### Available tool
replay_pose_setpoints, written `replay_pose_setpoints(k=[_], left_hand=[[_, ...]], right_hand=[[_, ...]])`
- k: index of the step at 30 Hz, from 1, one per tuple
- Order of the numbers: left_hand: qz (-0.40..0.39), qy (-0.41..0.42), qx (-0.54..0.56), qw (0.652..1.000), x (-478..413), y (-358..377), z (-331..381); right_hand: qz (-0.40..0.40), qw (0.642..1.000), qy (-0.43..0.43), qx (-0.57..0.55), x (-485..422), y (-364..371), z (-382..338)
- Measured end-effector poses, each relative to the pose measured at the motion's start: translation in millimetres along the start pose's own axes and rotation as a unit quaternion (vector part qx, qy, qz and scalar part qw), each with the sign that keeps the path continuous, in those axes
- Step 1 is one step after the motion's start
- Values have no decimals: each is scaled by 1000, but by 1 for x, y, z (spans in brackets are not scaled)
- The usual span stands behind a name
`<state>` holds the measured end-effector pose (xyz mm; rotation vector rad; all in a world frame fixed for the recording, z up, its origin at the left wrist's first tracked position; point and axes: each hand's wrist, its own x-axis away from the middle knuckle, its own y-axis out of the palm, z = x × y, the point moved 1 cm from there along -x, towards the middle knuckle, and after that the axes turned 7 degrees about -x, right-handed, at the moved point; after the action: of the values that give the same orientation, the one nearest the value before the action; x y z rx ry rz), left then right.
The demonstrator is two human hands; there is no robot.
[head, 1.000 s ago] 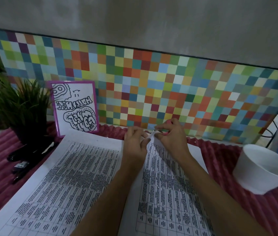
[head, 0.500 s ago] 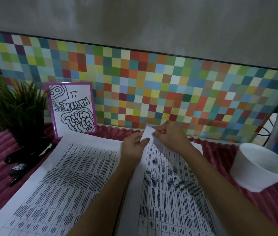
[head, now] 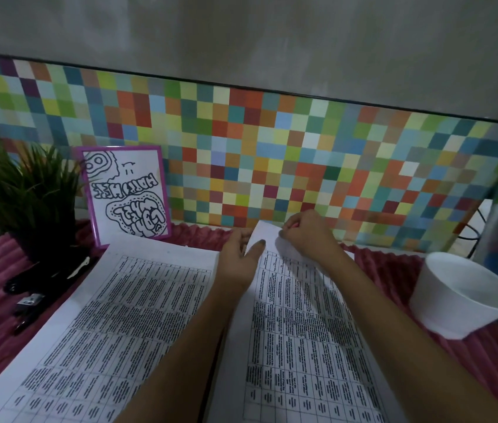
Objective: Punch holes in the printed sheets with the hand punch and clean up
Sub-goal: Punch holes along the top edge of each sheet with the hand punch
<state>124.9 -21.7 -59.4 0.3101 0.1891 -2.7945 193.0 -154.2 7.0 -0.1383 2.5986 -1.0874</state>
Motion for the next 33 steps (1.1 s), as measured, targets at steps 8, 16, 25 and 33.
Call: replay_pose_setpoints(k=[8,16,25,33], left_hand=[[-51,-11,14,999,3,-5,5],[-70,-2,47,996,5,-6,5],[-101,-16,57,993,3,-7,7],[-86,3,49,995,3,-3,8]], right_hand=[[18,991,-95,94,7,-2,-2],[-15,999,-38,-14,5,-13,-16],[-58,997,18,-47,-7,-24,-16],[-88,995,-42,-8,-1,-22,-31]])
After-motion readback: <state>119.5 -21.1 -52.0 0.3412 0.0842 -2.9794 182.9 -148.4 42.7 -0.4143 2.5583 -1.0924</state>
